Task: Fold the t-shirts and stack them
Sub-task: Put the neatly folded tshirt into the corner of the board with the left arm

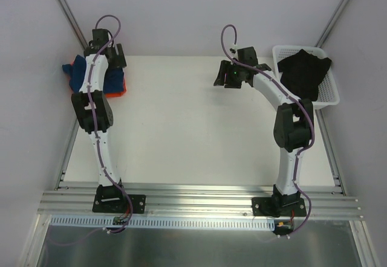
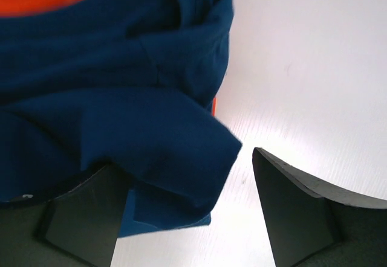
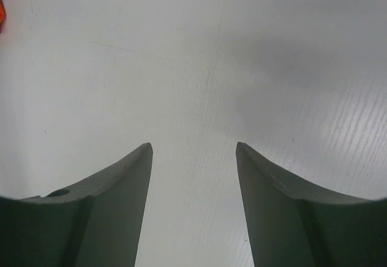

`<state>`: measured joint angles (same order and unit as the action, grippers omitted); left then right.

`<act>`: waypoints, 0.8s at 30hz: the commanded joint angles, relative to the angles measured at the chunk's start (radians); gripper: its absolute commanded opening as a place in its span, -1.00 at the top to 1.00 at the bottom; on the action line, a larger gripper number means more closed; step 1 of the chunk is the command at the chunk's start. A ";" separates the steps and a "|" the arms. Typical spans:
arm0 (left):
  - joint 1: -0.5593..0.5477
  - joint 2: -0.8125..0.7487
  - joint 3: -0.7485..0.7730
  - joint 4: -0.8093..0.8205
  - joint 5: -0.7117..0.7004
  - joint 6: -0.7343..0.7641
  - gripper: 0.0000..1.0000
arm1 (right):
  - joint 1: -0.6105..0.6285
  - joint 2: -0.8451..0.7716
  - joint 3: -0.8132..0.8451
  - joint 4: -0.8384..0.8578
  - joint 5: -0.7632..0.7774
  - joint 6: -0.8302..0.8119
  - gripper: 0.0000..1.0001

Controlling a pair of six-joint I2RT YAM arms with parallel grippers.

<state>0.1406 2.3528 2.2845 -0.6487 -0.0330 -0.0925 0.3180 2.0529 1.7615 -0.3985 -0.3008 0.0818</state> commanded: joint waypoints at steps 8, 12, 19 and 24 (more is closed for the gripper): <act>-0.036 -0.061 0.112 0.116 -0.073 0.031 -0.61 | 0.020 -0.076 0.032 0.016 0.012 -0.031 -0.24; -0.045 -0.049 0.135 0.144 -0.096 0.053 -0.62 | 0.021 -0.082 0.020 0.016 0.009 -0.030 -0.24; -0.070 -0.045 0.179 0.172 -0.142 0.083 -0.62 | 0.024 -0.117 -0.022 0.020 0.006 -0.033 -0.25; -0.061 -0.269 -0.041 0.048 -0.061 0.036 -0.54 | 0.016 -0.155 -0.062 0.029 0.005 -0.044 -0.25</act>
<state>0.0792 2.2646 2.3264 -0.5194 -0.1329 -0.0399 0.3336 1.9850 1.7126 -0.3969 -0.2951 0.0589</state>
